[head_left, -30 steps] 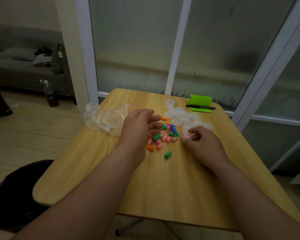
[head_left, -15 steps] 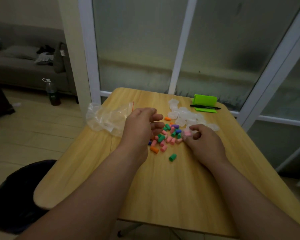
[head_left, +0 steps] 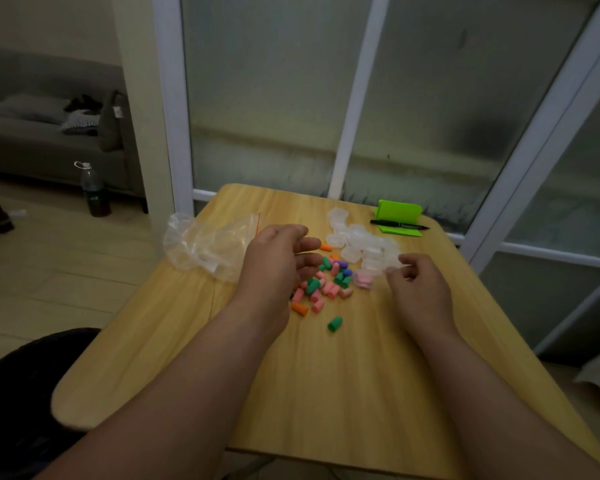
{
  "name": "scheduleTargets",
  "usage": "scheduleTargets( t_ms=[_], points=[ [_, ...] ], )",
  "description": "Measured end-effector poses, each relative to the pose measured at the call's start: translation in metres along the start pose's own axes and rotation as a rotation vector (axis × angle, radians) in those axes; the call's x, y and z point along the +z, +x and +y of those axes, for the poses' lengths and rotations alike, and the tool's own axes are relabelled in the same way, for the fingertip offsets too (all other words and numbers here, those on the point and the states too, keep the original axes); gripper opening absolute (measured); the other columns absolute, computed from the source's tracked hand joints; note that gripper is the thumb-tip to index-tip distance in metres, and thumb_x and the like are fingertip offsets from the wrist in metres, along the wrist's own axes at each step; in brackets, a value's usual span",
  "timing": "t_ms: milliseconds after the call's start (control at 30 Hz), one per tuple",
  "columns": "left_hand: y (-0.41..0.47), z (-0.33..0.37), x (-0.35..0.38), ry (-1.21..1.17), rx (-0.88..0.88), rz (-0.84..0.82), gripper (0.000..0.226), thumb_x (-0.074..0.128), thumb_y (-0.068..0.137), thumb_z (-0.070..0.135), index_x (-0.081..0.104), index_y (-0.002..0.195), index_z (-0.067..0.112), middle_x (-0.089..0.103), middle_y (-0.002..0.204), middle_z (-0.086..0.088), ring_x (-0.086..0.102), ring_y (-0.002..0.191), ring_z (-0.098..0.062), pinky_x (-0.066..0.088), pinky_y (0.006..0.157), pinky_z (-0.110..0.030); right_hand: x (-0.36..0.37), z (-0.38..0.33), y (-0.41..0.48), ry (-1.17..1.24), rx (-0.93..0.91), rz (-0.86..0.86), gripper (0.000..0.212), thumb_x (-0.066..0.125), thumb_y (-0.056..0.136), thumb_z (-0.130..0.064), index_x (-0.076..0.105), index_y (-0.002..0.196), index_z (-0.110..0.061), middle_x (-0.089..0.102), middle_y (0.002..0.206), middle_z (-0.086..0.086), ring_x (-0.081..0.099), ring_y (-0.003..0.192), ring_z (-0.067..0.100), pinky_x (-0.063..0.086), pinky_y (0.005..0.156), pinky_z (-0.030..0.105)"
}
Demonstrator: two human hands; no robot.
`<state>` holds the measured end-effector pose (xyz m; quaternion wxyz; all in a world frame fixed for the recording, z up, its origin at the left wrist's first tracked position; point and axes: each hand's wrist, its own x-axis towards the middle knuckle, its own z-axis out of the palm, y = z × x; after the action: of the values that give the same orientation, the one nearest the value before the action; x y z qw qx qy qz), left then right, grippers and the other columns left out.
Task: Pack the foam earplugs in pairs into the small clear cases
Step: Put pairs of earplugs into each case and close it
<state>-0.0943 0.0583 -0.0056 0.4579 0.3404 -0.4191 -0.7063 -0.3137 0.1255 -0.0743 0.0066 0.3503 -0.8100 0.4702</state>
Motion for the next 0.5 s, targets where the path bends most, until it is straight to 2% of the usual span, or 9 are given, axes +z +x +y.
scheduleTargets(
  t_ms=[67, 167, 233, 300, 367, 500],
  points=[
    [0.0, 0.001, 0.001, -0.006, 0.0, -0.011, 0.02, 0.057, 0.103, 0.019, 0.067, 0.116, 0.008, 0.077, 0.101, -0.012, 0.07, 0.075, -0.018, 0.057, 0.07, -0.032, -0.004, 0.008, 0.012, -0.036, 0.045, 0.079, 0.036, 0.063, 0.097, -0.019, 0.063, 0.133, -0.017, 0.064, 0.106, -0.002, 0.06, 0.102, 0.021, 0.043, 0.078, 0.034],
    [0.0, 0.002, 0.001, 0.002, -0.004, -0.03, 0.021, 0.054, 0.104, 0.018, 0.068, 0.115, 0.009, 0.077, 0.092, -0.008, 0.07, 0.072, -0.017, 0.059, 0.069, -0.031, -0.008, 0.016, 0.029, -0.137, 0.07, 0.113, 0.048, 0.062, 0.093, -0.014, 0.056, 0.141, -0.014, 0.061, 0.129, 0.011, 0.055, 0.122, 0.033, 0.047, 0.098, 0.043],
    [0.002, 0.002, 0.0, 0.009, -0.008, -0.026, 0.022, 0.052, 0.104, 0.018, 0.069, 0.115, 0.009, 0.077, 0.092, -0.008, 0.071, 0.073, -0.018, 0.06, 0.07, -0.031, -0.007, 0.015, 0.034, -0.208, 0.078, 0.07, 0.061, 0.062, 0.091, -0.015, 0.048, 0.151, -0.017, 0.054, 0.143, 0.016, 0.05, 0.131, 0.037, 0.045, 0.108, 0.048],
    [0.003, 0.001, 0.0, 0.001, -0.009, -0.015, 0.022, 0.051, 0.104, 0.018, 0.068, 0.114, 0.009, 0.077, 0.094, -0.009, 0.071, 0.076, -0.019, 0.059, 0.069, -0.031, -0.005, 0.012, 0.035, -0.318, 0.071, -0.004, 0.07, 0.061, 0.093, -0.021, 0.038, 0.159, -0.024, 0.049, 0.152, 0.014, 0.046, 0.138, 0.038, 0.041, 0.112, 0.052],
    [0.003, 0.0, 0.001, -0.005, -0.002, -0.007, 0.021, 0.052, 0.104, 0.018, 0.069, 0.114, 0.009, 0.078, 0.092, -0.008, 0.071, 0.076, -0.02, 0.058, 0.068, -0.032, -0.003, 0.012, 0.037, -0.433, 0.048, -0.074, 0.065, 0.054, 0.097, -0.028, 0.036, 0.16, -0.029, 0.048, 0.155, 0.009, 0.044, 0.139, 0.037, 0.038, 0.111, 0.053],
    [0.001, -0.003, 0.004, 0.014, 0.005, -0.016, 0.021, 0.052, 0.103, 0.018, 0.069, 0.112, 0.009, 0.077, 0.09, -0.007, 0.071, 0.07, -0.016, 0.058, 0.064, -0.029, -0.004, 0.012, 0.034, -0.537, 0.015, -0.07, 0.044, 0.048, 0.104, -0.032, 0.054, 0.148, -0.029, 0.058, 0.145, 0.007, 0.05, 0.131, 0.033, 0.04, 0.105, 0.048]
  ],
)
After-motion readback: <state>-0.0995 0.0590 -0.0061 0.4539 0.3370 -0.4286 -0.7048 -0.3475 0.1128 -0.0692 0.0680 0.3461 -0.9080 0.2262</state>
